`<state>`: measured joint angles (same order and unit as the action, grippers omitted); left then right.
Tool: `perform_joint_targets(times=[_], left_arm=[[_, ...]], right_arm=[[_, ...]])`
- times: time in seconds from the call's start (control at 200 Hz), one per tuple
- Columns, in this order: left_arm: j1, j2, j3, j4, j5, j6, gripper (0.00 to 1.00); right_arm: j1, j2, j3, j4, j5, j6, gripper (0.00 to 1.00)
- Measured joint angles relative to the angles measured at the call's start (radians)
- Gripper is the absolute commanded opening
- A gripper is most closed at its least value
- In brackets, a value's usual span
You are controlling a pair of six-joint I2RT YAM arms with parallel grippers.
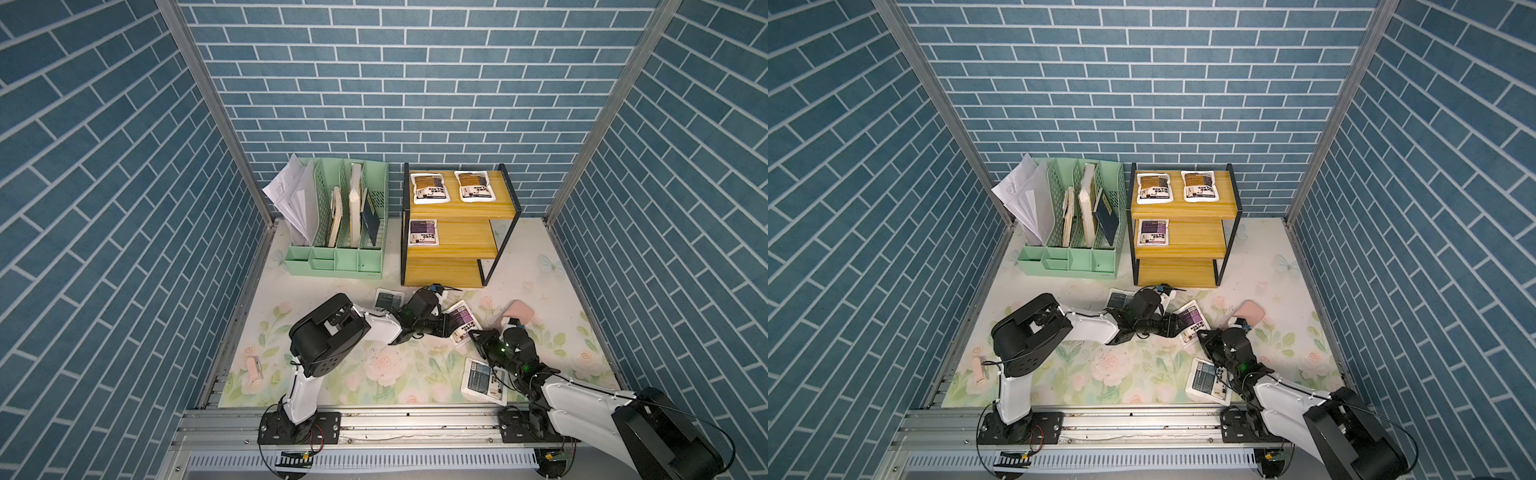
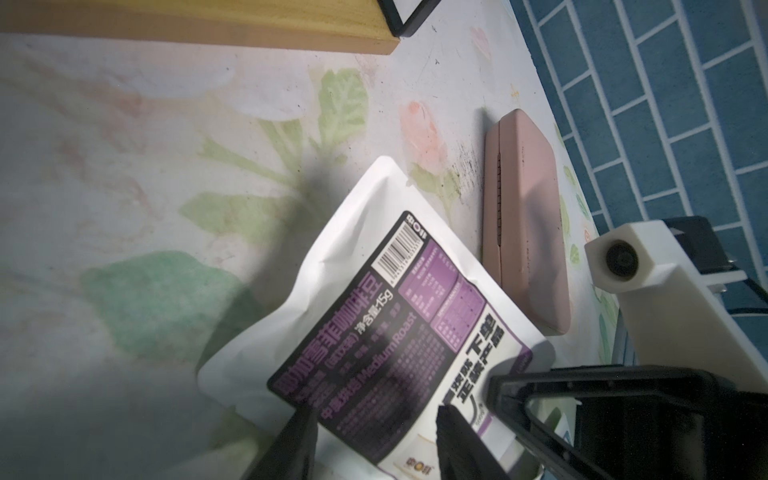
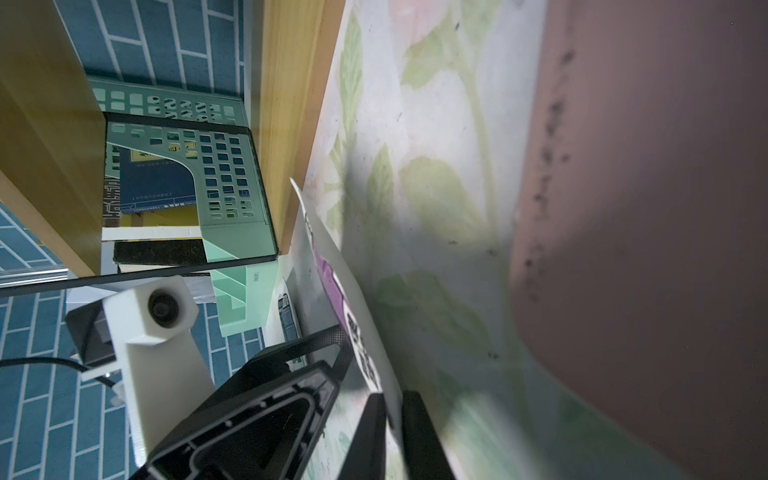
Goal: Place the bagged coffee beans on the shelf by color
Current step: Pick up the bagged coffee beans at the center of the board, then place the bagged coffee beans on the shelf.
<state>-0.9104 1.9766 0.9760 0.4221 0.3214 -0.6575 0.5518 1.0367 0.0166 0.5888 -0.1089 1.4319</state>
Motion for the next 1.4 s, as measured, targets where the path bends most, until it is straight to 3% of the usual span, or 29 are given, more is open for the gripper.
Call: perform_joint_targets(times=[0.305, 0.565, 0.675, 0.835, 1.1, 1.395], left_arm=[[0.0, -0.101, 0.0, -0.133, -0.036, 0.021, 0.67], [0.019, -0.425, -0.037, -0.266, -0.138, 0.057, 0.72], [0.089, -0.618, -0.083, -0.33, -0.181, 0.072, 0.73], [0.263, -0.857, -0.107, -0.447, -0.242, 0.107, 0.74], [0.435, -1.073, -0.121, -0.571, -0.306, 0.151, 0.74], [0.447, -1.108, -0.162, -0.616, -0.31, 0.15, 0.74]], right_arm=[[0.0, -0.092, 0.0, -0.002, 0.021, 0.005, 0.06], [0.0, -0.261, 0.016, -0.084, 0.059, 0.031, 0.02], [0.0, -0.296, 0.06, -0.119, 0.065, 0.033, 0.0], [0.001, -0.301, 0.185, -0.143, 0.069, 0.029, 0.0], [0.002, -0.145, 0.378, -0.023, 0.077, -0.061, 0.0], [-0.063, 0.136, 0.526, 0.095, 0.095, -0.129, 0.0]])
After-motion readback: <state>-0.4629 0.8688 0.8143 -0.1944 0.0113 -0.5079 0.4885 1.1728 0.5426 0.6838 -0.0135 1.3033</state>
